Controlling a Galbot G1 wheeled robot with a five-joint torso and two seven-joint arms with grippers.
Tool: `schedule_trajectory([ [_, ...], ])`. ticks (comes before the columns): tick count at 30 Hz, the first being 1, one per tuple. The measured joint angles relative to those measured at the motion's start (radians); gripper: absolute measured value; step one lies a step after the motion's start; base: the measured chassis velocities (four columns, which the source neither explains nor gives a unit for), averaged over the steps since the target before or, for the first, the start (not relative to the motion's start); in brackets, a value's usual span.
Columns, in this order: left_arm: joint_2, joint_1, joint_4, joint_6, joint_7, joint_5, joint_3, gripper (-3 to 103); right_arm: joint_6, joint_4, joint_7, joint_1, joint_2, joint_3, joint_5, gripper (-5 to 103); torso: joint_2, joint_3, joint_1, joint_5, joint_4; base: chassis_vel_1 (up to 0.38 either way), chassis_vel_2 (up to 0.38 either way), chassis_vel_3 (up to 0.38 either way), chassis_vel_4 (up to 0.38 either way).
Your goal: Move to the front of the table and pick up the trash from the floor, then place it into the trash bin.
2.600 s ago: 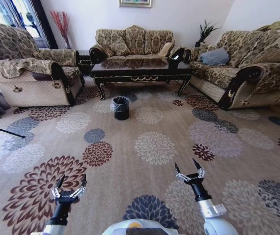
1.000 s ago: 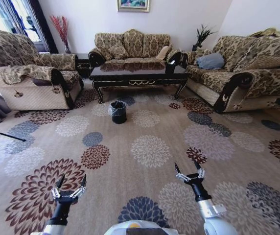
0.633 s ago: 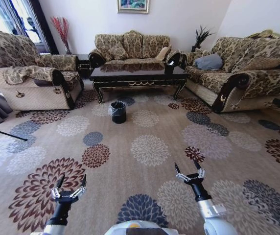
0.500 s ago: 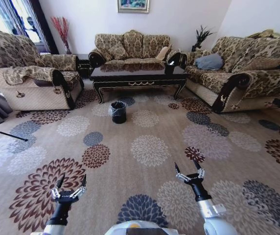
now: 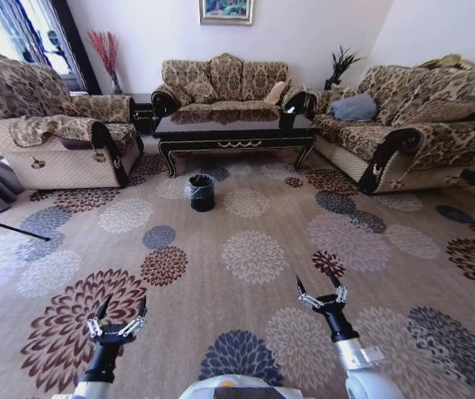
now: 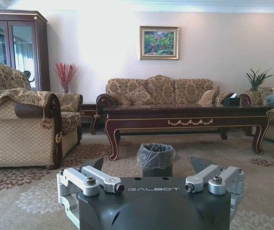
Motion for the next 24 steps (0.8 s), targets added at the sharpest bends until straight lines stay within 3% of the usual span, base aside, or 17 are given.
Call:
schedule_trajectory([
  [24,0.0,0.0,0.0,0.0,0.0,0.0,0.0,100,0.0,0.0,0.0,0.0,0.0,0.0,0.0,100,0.092,0.057,0.034,0.0,-0.0001,0.0,0.0,0.0,0.0],
])
